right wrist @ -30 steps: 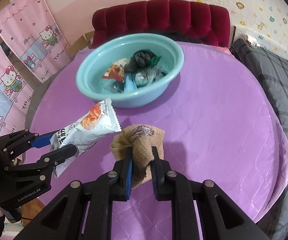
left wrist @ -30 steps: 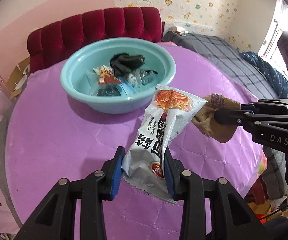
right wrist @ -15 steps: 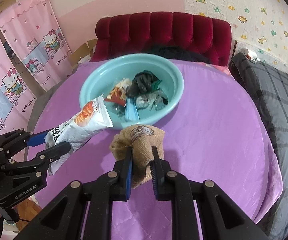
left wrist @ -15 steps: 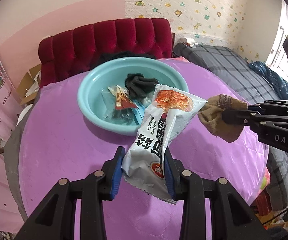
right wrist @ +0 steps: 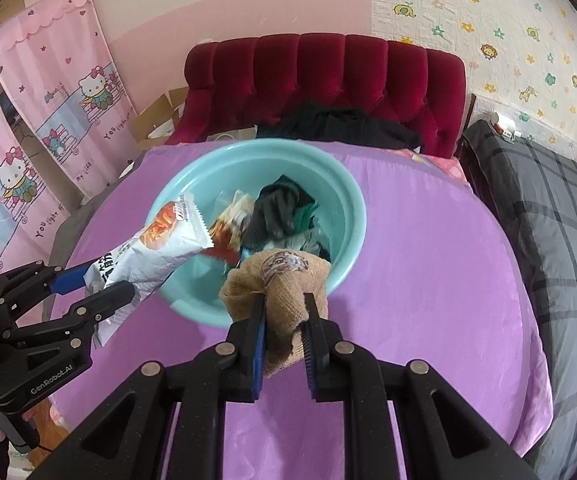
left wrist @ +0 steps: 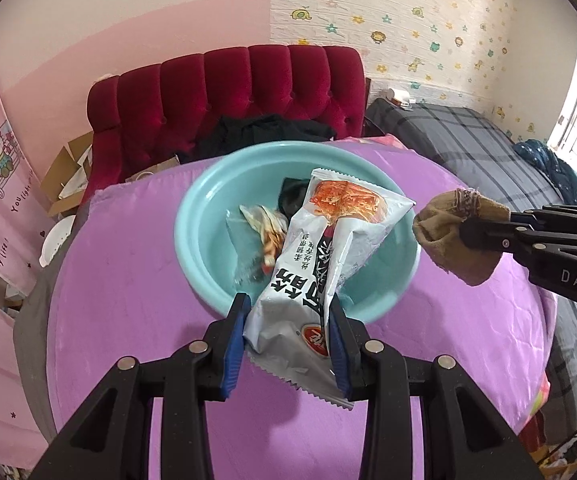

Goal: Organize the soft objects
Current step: 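Carry the white packet and tan cloth over the basin with both tools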

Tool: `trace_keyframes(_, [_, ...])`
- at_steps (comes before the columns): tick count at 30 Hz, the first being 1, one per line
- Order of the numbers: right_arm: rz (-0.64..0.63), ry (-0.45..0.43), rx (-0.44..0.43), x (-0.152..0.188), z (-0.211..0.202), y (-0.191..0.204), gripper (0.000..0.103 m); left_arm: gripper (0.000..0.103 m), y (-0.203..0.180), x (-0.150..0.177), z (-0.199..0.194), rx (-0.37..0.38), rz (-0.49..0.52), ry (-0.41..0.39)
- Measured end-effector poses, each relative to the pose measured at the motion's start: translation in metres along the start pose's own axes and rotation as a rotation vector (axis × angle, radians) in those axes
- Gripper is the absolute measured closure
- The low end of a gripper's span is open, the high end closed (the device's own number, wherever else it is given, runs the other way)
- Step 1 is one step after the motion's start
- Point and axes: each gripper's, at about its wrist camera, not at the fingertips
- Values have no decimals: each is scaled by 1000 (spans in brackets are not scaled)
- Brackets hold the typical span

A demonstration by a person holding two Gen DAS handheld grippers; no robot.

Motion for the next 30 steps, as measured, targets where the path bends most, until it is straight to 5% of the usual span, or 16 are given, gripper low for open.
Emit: trace_keyframes(30, [45,119,-5,-78,131,-29,87,63,25,-65,108,-59,-12,68])
Point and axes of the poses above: each gripper's, at about its wrist camera, not at the fingertips, and z roughly the way its jaws point, y to its left, x to its underside, and after that the axes turned 9 degrees about -z, right-handed
